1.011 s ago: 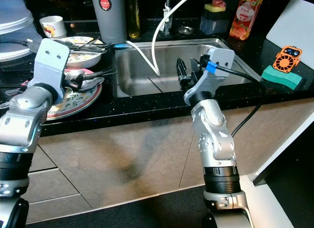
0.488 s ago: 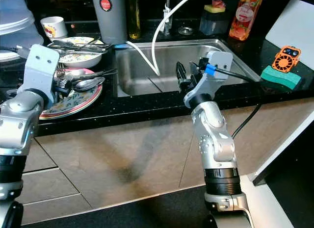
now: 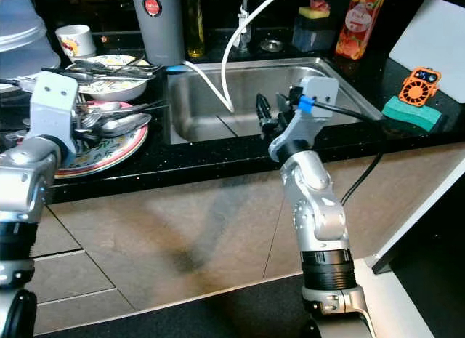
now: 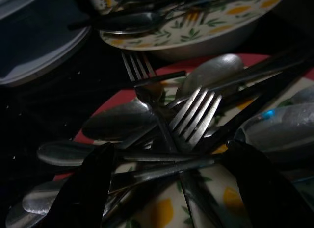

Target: Kitchen organization

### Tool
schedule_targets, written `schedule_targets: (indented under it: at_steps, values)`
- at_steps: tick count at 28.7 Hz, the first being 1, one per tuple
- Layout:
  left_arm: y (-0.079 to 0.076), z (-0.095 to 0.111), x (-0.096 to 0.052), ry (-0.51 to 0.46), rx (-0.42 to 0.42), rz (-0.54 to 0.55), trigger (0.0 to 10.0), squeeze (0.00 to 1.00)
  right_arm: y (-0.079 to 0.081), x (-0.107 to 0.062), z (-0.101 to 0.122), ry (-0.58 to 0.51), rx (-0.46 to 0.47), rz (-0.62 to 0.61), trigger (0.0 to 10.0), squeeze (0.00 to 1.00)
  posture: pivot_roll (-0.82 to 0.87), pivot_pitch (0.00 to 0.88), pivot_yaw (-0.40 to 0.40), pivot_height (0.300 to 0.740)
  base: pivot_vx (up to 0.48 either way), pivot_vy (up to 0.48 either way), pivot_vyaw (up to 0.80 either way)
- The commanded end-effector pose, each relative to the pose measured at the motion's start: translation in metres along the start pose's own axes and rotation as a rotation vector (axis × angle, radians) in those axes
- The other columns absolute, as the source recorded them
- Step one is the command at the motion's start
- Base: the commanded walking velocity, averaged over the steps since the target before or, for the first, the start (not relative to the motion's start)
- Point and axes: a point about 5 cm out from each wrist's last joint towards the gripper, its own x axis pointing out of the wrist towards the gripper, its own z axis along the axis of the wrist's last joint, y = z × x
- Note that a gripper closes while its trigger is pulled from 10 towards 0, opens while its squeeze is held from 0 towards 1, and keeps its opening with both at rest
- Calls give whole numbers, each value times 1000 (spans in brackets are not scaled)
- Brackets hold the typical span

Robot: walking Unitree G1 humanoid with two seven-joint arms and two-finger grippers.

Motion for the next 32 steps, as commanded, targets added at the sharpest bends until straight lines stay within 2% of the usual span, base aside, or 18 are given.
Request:
schedule_targets:
  at_steps: [1, 2, 3, 6, 11, 12, 13, 25, 28, 31, 32]
  values:
    - [4, -13, 2, 57, -9, 12, 10000, 0, 0, -2, 1, 1, -8, 4, 10000, 0, -6, 139, -14, 740, 0, 0, 0]
    - [5, -13, 3, 59, -22, 12, 10000, 0, 0, -2, 2, 0, -9, 5, 10000, 0, -8, 139, -15, 740, 0, 0, 0]
    - [4, -12, 5, 69, -78, -12, 10000, 0, 1, -2, 3, -1, -15, 8, 10000, 0, -9, 140, -14, 740, 0, 0, 0]
    - [2, -11, 6, 76, -126, -36, 10000, 0, 1, -1, 3, -2, -18, 11, 10000, 0, -10, 141, -15, 740, 0, 0, 0]
    - [-3, -10, 6, 82, -165, -70, 9725, 0, 1, -1, 4, -3, -23, 13, 10000, 0, -9, 145, -16, 740, 0, 0, 0]
    - [-4, -10, 6, 86, -172, -77, 8039, 0, 1, 0, 4, -3, -24, 14, 10000, 0, -9, 145, -16, 740, 0, 0, 0]
    - [-5, -10, 6, 89, -184, -81, 0, 0, 1, 0, 5, -3, -27, 14, 10000, 0, -9, 147, -15, 740, 0, 0, 0]
    - [-12, -4, 5, 79, -240, -105, 0, 0, -2, 2, 6, -6, -39, 12, 10000, 0, -9, 153, -14, 740, 0, 0, 0]
    - [-15, 3, 4, 51, -249, -111, 0, 0, -3, 3, 7, -7, -40, 11, 10000, 0, -9, 154, -14, 740, 0, 0, 0]
    - [-17, 17, 1, -28, -239, -95, 0, 0, -4, 3, 7, -8, -38, 7, 10000, 0, -9, 156, -14, 740, 0, 0, 0]
    - [-17, 26, -1, -85, -223, -78, 0, 0, -4, 4, 7, -10, -37, 6, 10000, 0, -10, 157, -14, 740, 0, 0, 0]
